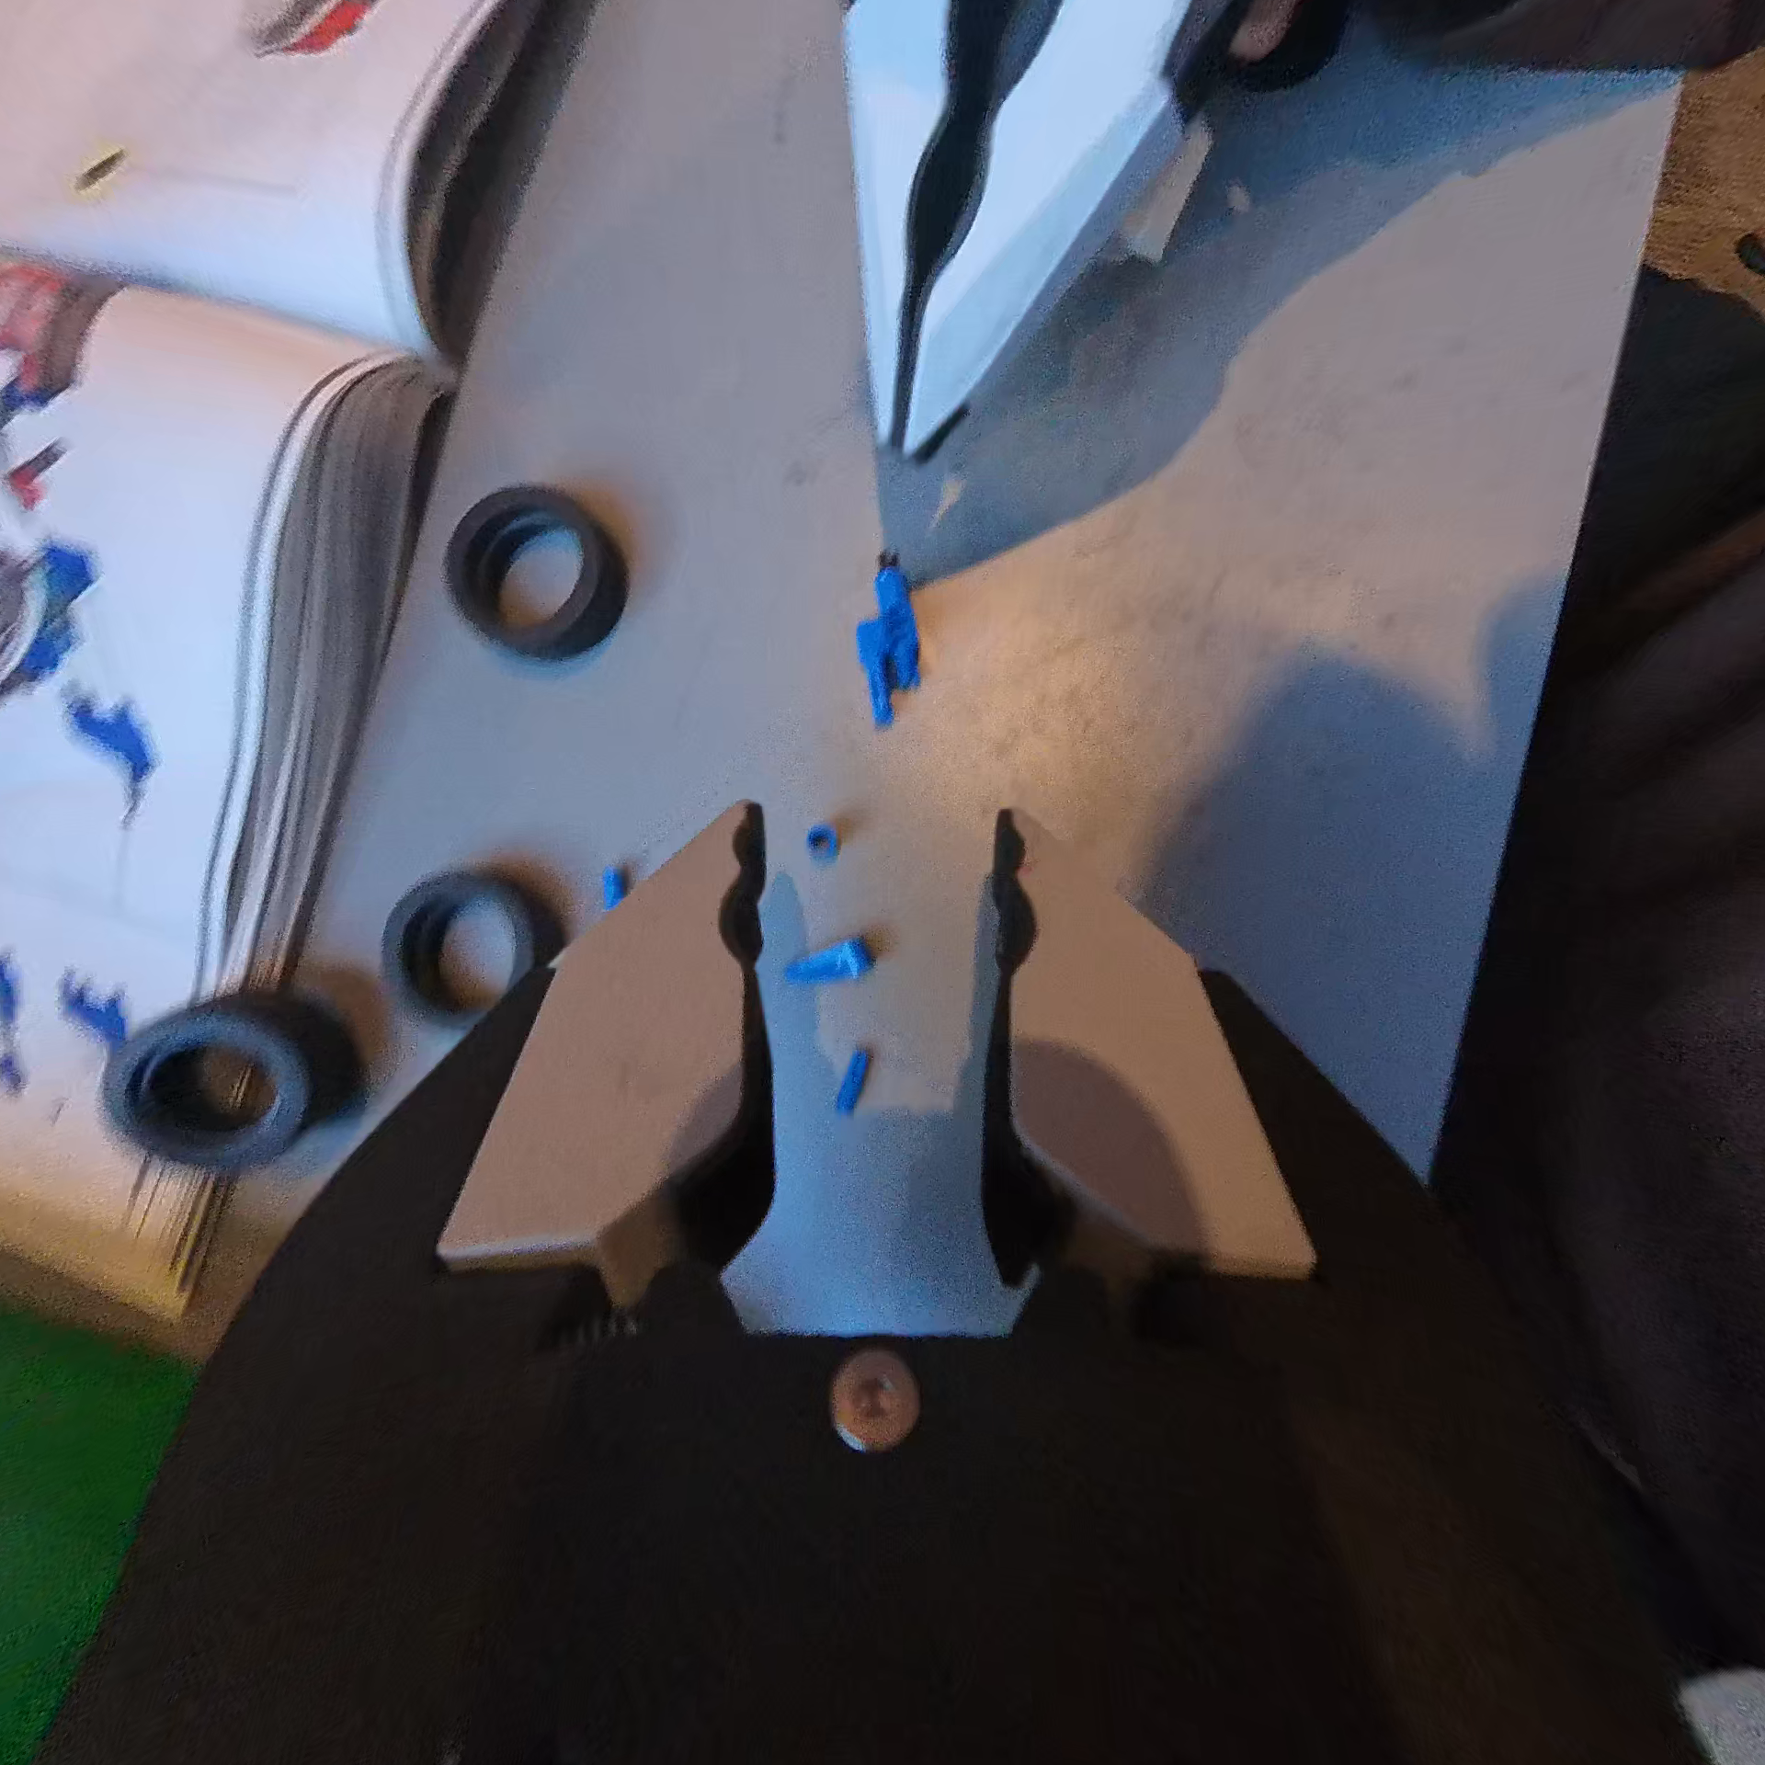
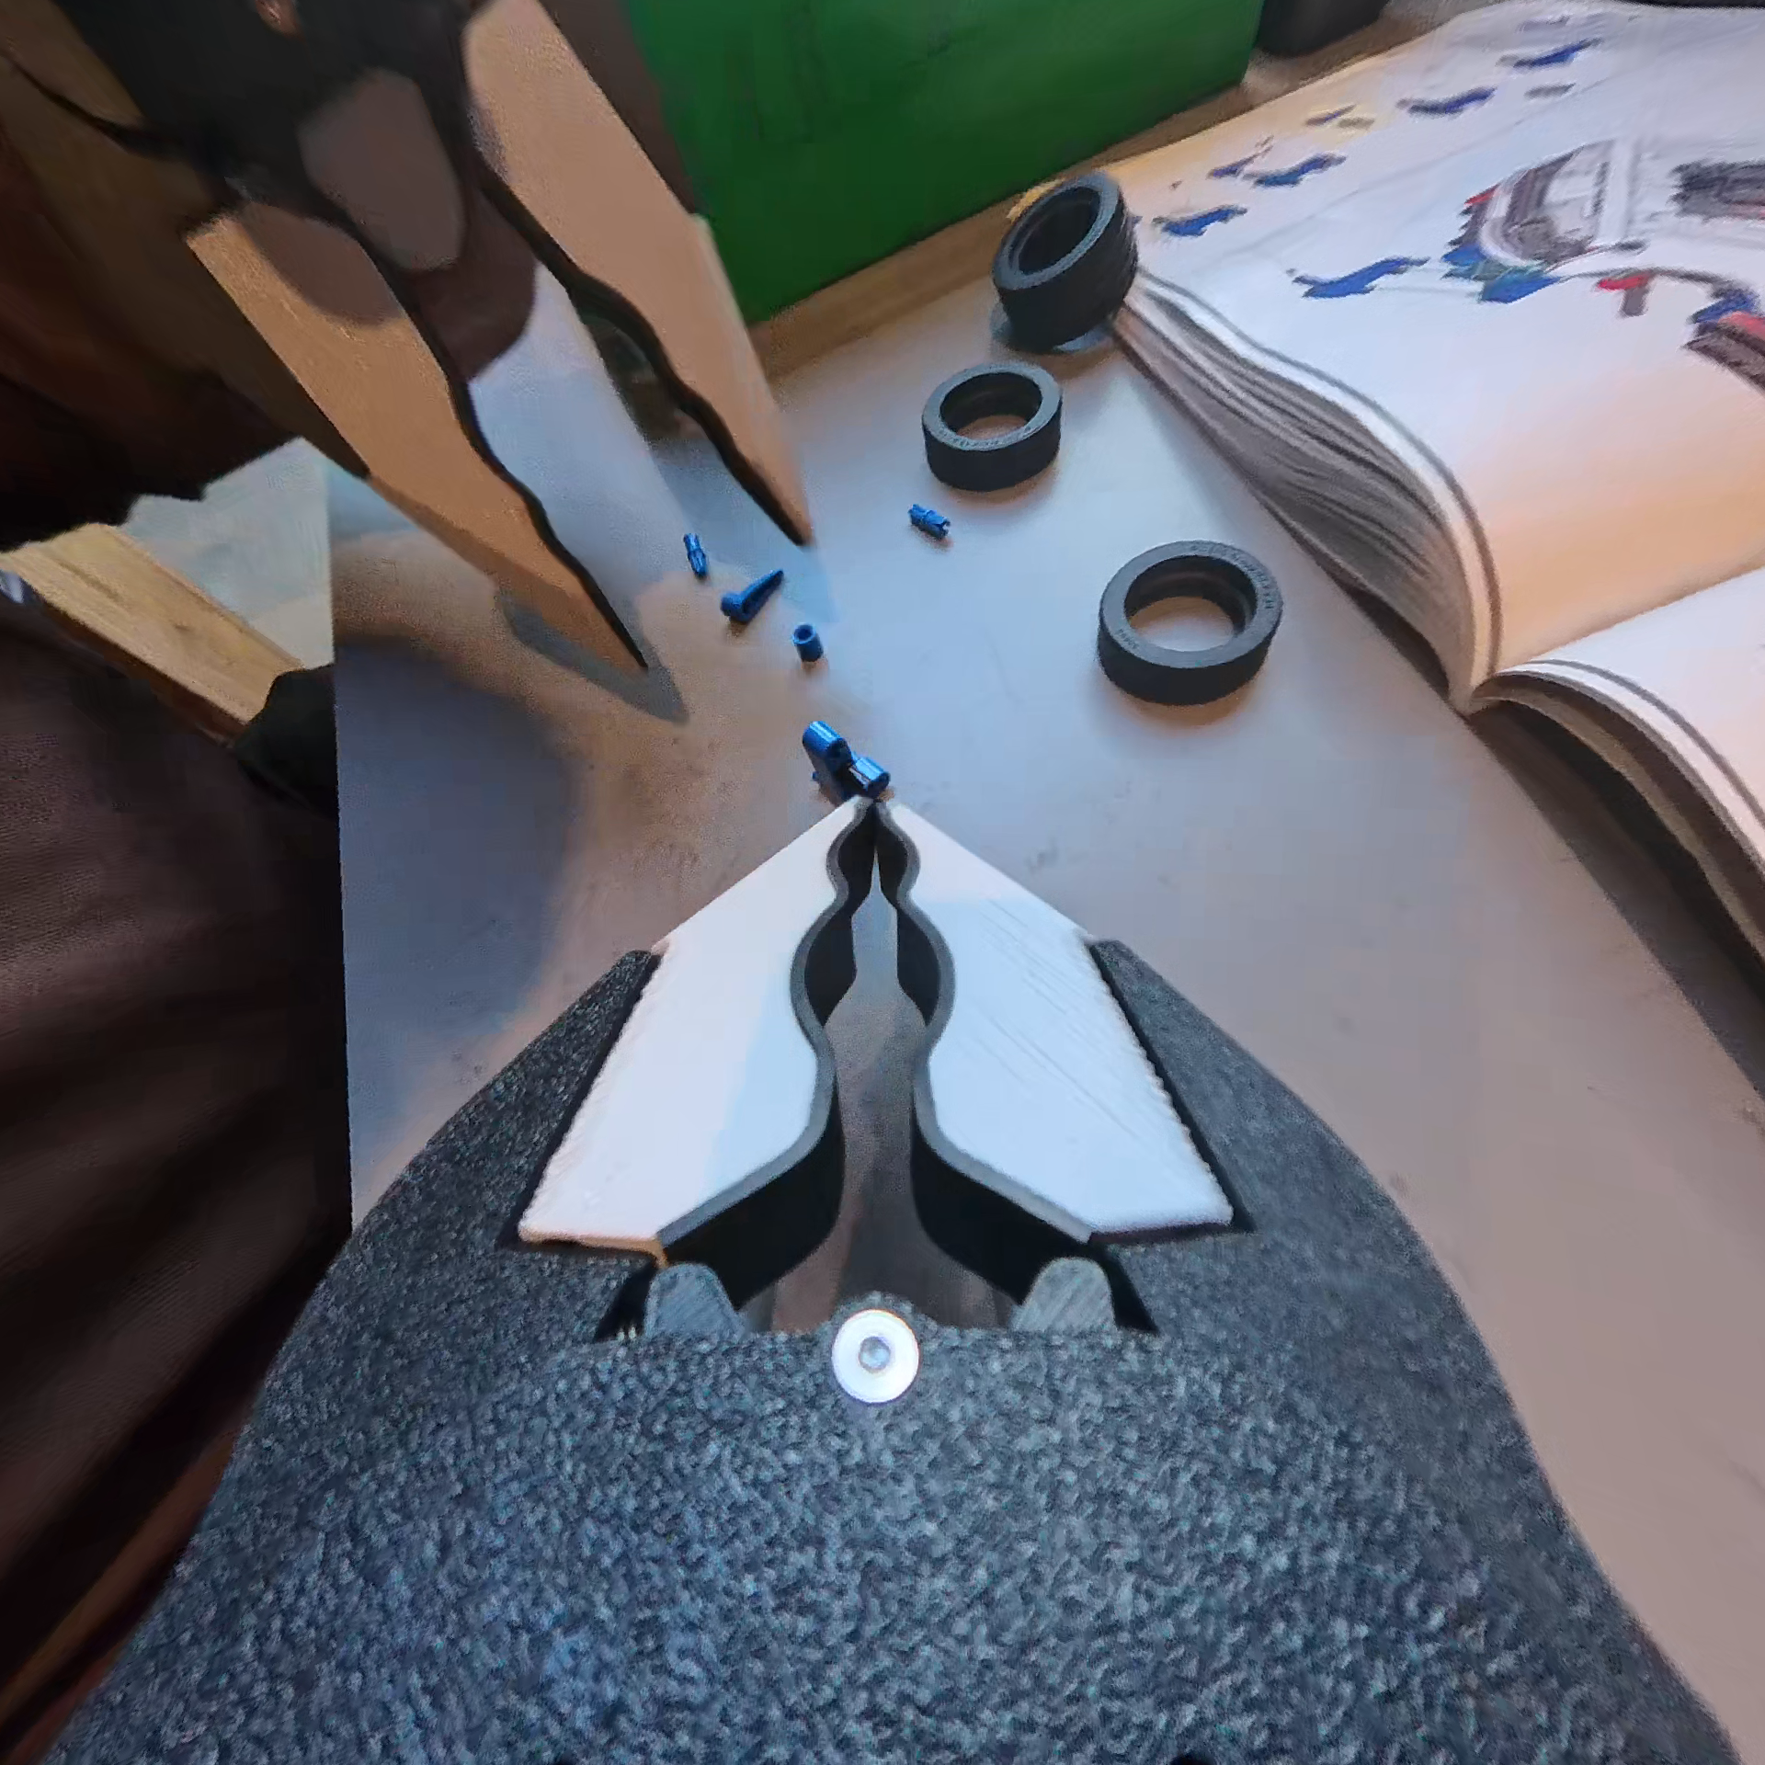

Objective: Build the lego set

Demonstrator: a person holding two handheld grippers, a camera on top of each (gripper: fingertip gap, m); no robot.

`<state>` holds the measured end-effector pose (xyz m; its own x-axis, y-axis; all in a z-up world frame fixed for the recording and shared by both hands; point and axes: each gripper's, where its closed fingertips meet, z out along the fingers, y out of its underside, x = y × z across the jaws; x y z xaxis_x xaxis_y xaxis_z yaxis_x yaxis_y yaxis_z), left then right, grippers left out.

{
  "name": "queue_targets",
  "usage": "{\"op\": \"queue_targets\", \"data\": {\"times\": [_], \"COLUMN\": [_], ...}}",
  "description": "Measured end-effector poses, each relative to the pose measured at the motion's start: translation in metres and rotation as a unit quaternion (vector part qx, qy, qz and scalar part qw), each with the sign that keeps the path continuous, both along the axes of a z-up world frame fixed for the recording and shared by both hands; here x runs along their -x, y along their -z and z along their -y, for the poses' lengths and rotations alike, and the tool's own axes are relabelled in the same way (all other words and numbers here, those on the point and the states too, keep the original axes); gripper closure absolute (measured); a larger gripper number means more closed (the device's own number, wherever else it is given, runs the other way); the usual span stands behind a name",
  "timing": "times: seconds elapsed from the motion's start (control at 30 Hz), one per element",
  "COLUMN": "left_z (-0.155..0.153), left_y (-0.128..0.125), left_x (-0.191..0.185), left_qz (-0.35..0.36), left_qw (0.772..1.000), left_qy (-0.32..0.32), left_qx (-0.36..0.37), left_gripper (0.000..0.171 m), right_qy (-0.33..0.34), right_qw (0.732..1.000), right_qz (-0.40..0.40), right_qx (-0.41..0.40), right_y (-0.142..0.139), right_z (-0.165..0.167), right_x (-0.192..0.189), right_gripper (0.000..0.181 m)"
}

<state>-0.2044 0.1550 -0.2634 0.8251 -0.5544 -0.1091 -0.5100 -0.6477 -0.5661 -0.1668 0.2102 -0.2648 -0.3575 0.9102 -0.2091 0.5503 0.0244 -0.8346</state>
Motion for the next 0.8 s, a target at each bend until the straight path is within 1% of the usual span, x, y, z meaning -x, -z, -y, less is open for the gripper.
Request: {"op": "queue_targets", "data": {"times": [0.07,0.1,0.17,0.23,0.33,0.4,0.47,0.5,0.57,0.63,0.7,0.8], "left_z": [0.018,0.025,0.035,0.038,0.030,0.024,0.015,0.008,-0.003,-0.005,-0.009,-0.013], "left_y": [-0.008,-0.008,-0.001,0.009,0.022,0.025,0.022,0.018,0.012,0.014,0.015,0.020], "left_x": [0.015,0.024,0.038,0.036,0.036,0.036,0.044,0.051,0.066,0.065,0.068,0.071], "left_qz": [-0.007,-0.020,-0.039,-0.022,-0.013,-0.009,-0.013,-0.016,-0.027,-0.008,0.000,-0.022], "left_qw": [1.000,0.999,0.995,0.994,0.992,0.991,0.991,0.989,0.985,0.985,0.981,0.977], "left_qy": [-0.028,-0.046,-0.080,-0.086,-0.101,-0.106,-0.122,-0.139,-0.171,-0.168,-0.186,-0.196], "left_qx": [0.002,0.010,0.039,0.063,0.075,0.075,0.055,0.037,0.019,0.042,0.058,0.082], "left_gripper": [0.136,0.137,0.138,0.138,0.137,0.137,0.138,0.142,0.143,0.148,0.159,0.152], "right_qy": [0.005,0.005,0.007,0.007,0.007,0.007,0.008,0.008,0.008,0.008,0.008,0.008], "right_qw": [1.000,1.000,0.999,0.998,0.998,0.997,0.997,0.998,0.998,0.998,0.998,0.997], "right_qz": [-0.020,-0.026,-0.027,-0.027,-0.039,-0.044,-0.047,-0.047,-0.043,-0.039,-0.040,-0.039], "right_qx": [0.009,0.017,0.035,0.050,0.058,0.056,0.053,0.051,0.050,0.051,0.052,0.059], "right_y": [-0.007,-0.009,-0.011,-0.013,-0.017,-0.019,-0.019,-0.019,-0.017,-0.016,-0.016,-0.017], "right_z": [-0.003,-0.003,-0.005,-0.006,-0.007,-0.007,-0.007,-0.007,-0.007,-0.007,-0.007,-0.007], "right_x": [-0.001,-0.002,-0.001,-0.001,-0.002,-0.003,-0.003,-0.003,-0.003,-0.002,-0.003,-0.003], "right_gripper": [0.181,0.181,0.181,0.181,0.181,0.181,0.181,0.181,0.181,0.181,0.181,0.181]}}
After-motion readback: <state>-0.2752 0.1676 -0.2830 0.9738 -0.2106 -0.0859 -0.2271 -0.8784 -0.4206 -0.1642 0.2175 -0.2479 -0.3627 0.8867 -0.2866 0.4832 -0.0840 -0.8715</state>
